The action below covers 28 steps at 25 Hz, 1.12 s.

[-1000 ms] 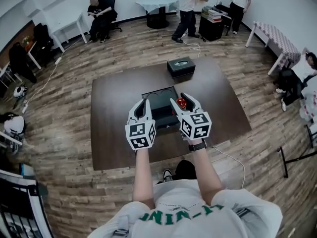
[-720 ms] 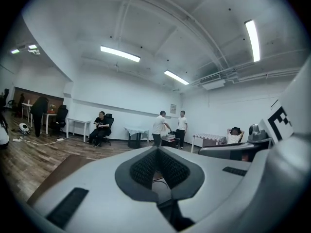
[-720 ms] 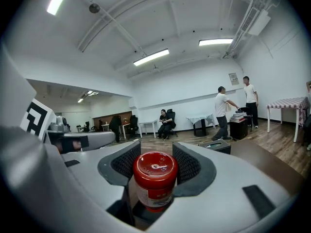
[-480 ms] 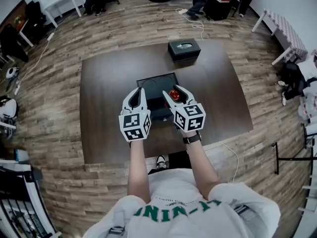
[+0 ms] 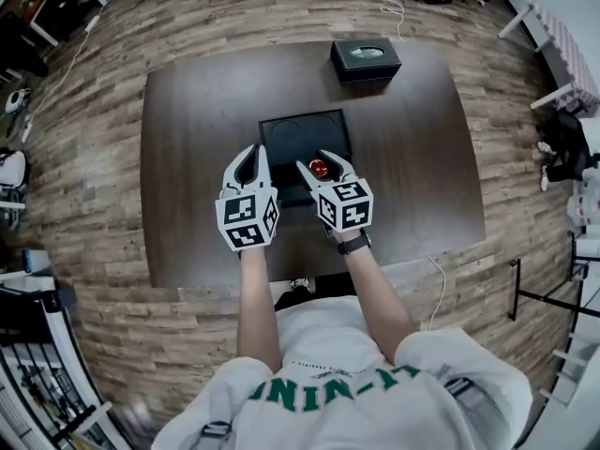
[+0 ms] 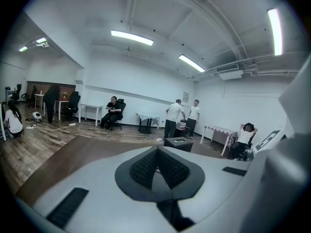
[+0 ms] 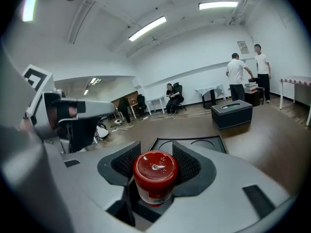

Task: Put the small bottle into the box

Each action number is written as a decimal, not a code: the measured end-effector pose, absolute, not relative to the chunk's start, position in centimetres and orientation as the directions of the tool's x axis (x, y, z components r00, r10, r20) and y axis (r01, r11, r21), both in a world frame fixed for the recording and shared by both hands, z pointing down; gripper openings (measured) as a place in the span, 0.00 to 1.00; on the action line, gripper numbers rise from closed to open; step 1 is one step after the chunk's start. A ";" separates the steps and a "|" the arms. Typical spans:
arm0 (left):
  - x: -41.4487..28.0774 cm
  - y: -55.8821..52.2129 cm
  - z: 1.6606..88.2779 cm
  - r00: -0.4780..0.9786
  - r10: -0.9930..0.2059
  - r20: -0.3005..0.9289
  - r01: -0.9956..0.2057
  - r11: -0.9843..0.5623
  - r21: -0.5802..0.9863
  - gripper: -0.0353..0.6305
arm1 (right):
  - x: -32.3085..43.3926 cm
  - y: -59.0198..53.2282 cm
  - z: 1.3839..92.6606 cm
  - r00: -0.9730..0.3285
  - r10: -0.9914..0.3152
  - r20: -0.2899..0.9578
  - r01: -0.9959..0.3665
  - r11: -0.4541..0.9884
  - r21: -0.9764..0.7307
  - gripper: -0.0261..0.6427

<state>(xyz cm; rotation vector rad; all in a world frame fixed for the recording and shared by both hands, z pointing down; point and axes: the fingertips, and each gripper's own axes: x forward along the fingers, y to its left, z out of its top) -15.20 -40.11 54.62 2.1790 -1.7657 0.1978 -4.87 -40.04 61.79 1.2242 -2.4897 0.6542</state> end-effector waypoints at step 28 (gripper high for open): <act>-13.6 -41.8 59.0 0.233 -0.898 0.372 -0.966 -0.171 0.193 0.06 | -4.1 -38.5 73.0 -0.554 -0.467 0.689 -0.778 0.586 -0.228 0.37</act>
